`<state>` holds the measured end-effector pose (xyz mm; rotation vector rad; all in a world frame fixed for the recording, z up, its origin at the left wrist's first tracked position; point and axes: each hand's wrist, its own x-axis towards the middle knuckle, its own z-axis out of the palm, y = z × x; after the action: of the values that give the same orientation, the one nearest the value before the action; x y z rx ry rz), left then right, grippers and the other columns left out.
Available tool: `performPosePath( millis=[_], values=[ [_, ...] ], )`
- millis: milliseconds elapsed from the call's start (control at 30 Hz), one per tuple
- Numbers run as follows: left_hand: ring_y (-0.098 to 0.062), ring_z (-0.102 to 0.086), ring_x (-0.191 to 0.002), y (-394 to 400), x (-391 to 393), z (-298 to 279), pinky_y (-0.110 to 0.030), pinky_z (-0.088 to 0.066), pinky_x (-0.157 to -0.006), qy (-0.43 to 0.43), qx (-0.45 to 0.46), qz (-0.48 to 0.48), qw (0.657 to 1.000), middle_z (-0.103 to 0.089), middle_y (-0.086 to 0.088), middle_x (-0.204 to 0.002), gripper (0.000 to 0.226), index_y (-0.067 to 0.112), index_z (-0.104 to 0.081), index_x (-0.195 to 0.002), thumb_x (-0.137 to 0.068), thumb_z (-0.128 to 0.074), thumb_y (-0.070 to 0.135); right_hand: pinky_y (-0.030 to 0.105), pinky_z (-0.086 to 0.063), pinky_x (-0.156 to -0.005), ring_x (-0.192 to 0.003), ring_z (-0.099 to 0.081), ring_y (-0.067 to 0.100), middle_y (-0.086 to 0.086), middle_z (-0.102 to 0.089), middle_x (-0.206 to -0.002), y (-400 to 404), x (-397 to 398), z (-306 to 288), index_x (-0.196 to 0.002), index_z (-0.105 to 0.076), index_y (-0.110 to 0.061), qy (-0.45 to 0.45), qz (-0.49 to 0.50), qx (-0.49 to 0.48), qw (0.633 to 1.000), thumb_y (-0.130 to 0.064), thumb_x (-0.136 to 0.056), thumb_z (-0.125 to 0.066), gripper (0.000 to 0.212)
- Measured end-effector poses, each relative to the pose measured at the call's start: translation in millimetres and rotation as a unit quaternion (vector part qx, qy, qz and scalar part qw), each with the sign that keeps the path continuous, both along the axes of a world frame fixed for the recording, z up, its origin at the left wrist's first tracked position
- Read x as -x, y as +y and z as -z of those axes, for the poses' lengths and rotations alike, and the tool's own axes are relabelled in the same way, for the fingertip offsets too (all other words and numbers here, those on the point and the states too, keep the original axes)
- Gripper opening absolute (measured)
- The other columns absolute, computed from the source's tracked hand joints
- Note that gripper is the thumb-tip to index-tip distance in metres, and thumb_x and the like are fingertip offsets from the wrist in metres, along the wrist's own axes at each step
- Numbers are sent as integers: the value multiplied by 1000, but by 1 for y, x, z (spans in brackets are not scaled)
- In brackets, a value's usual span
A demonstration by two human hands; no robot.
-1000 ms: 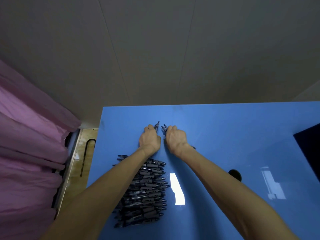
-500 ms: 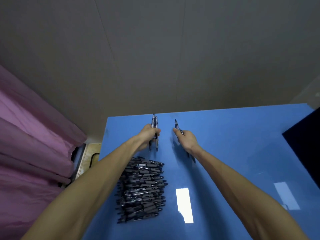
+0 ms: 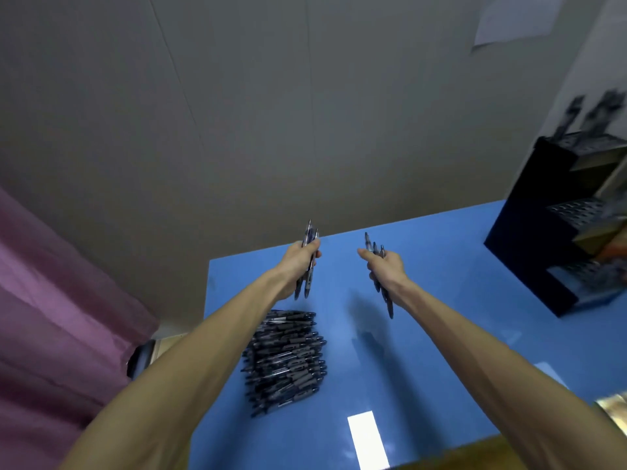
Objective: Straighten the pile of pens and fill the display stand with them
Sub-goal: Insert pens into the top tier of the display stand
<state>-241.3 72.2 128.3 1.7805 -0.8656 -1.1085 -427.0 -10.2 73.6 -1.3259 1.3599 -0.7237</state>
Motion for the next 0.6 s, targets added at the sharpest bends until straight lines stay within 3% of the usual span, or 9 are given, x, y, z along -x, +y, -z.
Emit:
performPosePath(
  millis=[100,167,300,433,500,600],
  values=[
    [-18,-54,-87,14,24,-13,-34,-45,-78,26,39,28,999,-58,-2,-102,26,13,-59,-109,-106,-53,38,32,-35,-58,-51,-37,18,0,-38,-56,33,32,-29,-66,-42,-18,-5,42,6,999,-43,-84,-79,48],
    [-23,-60,-98,22,45,-18,-39,-46,-80,60,58,33,996,-63,-3,-111,22,14,-64,-112,-103,-61,34,30,-36,-56,-52,-40,17,1,-43,-58,55,57,-45,-71,-58,-13,1,57,8,998,-48,-83,-79,42],
    [-19,-46,-76,35,101,-31,-30,-35,-60,76,86,24,993,-65,-4,-104,15,15,-65,-100,-97,-71,28,31,-42,-61,-63,-51,18,4,-59,-73,89,118,-75,-83,-76,-15,21,84,38,996,-48,-90,-73,34],
    [-18,-40,-71,35,166,-53,-28,-33,-55,63,111,40,991,-69,-6,-100,13,16,-65,-93,-95,-74,25,31,-38,-60,-61,-49,18,8,-58,-76,98,185,-90,-86,-73,-7,20,118,60,991,-44,-94,-69,39],
    [-18,-40,-68,29,199,-63,-27,-34,-52,49,130,45,989,-74,-9,-100,11,16,-67,-94,-93,-75,23,33,-35,-60,-57,-41,19,10,-48,-70,99,222,-96,-78,-59,-8,17,144,75,987,-42,-94,-69,40],
    [-17,-38,-63,19,253,-79,-26,-34,-50,27,147,56,987,-74,-4,-92,8,15,-68,-95,-94,-74,21,33,-38,-61,-58,-46,21,6,-50,-66,100,279,-108,-76,-48,-11,8,177,90,980,-38,-97,-66,39]
  ],
)
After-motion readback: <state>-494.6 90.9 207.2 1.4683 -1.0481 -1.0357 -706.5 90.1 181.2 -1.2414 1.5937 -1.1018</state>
